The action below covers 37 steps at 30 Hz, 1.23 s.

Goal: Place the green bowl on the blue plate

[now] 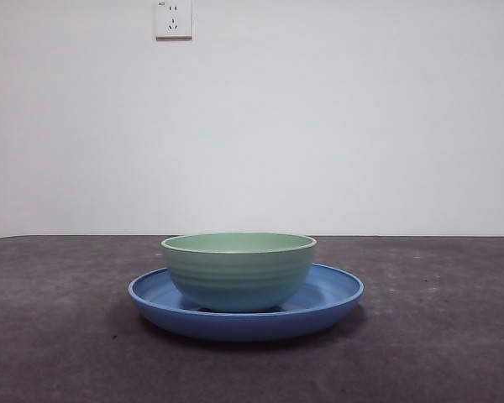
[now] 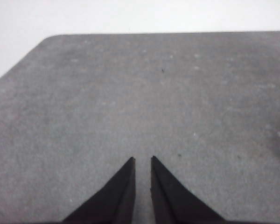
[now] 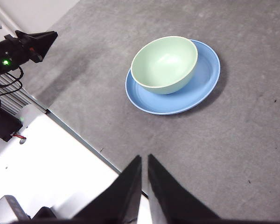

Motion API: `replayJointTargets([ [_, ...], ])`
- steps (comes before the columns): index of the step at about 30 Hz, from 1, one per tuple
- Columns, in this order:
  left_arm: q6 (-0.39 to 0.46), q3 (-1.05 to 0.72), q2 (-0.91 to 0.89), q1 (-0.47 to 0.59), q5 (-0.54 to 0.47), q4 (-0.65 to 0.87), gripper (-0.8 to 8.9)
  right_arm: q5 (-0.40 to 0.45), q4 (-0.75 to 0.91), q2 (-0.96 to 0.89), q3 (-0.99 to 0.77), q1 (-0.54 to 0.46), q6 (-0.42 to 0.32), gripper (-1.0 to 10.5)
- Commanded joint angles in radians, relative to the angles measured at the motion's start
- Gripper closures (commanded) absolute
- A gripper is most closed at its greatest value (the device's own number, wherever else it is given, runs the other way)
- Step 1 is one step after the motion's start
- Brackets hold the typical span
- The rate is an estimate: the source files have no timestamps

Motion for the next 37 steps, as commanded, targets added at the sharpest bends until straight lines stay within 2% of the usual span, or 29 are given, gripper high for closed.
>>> replayJointTargets([
  [1, -0.01, -0.007, 0.001, 0.003, -0.004, 0.011, 7.61, 0.0, 0.012, 0.001, 0.015, 0.005, -0.009, 9.3],
  [17, -0.023, -0.041, -0.074, -0.02, -0.025, 0.011, 7.61, 0.0, 0.012, 0.001, 0.015, 0.005, -0.009, 9.3],
  [21, -0.028, -0.041, -0.071, -0.02, -0.051, 0.01, 7.61, 0.0, 0.012, 0.001, 0.015, 0.005, -0.008, 9.3],
  [37, -0.027, -0.041, -0.071, -0.021, -0.051, 0.011, 7.61, 0.0, 0.012, 0.001, 0.015, 0.005, -0.009, 9.3],
])
